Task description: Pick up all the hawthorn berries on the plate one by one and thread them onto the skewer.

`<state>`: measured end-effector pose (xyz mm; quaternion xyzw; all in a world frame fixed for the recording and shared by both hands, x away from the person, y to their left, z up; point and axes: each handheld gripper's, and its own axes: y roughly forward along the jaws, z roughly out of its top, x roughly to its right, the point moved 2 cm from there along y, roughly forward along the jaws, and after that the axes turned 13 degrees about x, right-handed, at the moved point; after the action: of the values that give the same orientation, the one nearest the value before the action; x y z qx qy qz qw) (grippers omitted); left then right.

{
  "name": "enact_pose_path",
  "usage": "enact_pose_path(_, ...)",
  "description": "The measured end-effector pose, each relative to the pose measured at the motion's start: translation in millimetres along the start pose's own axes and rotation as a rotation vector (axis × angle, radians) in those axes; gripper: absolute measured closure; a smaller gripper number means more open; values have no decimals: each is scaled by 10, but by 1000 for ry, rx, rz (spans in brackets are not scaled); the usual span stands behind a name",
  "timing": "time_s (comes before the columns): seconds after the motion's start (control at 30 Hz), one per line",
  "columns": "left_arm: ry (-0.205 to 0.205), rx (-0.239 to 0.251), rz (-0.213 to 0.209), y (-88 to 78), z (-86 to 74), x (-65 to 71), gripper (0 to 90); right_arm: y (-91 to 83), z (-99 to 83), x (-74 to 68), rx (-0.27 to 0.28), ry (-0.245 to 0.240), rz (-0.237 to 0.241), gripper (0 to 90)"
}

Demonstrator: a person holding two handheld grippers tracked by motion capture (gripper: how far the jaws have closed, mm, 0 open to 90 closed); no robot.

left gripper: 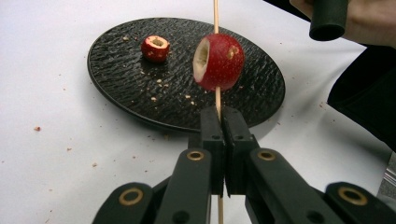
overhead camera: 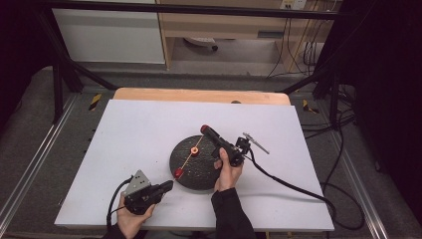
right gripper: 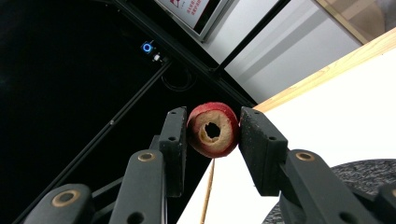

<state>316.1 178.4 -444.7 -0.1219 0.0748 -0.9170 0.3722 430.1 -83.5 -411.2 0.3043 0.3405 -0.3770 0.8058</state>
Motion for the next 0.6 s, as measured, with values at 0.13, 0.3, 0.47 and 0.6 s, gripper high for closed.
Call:
enact_pose_path(0.13, -5, 6, 5, 8, 1, 10, 881, -3, -10, -1, 2, 2, 2, 631)
enact_pose_path(0.3, -32, 26, 10, 42, 7, 39, 881, -4, -20, 1, 8, 10, 2, 631)
enact_pose_path(0.47, -65, 42, 23, 87, 17, 83, 881, -5, -28, 3, 15, 20, 6, 632)
enact_pose_path(0.6, -71, 49, 42, 149, 48, 121, 881, -3, -32, 7, 13, 24, 5, 632)
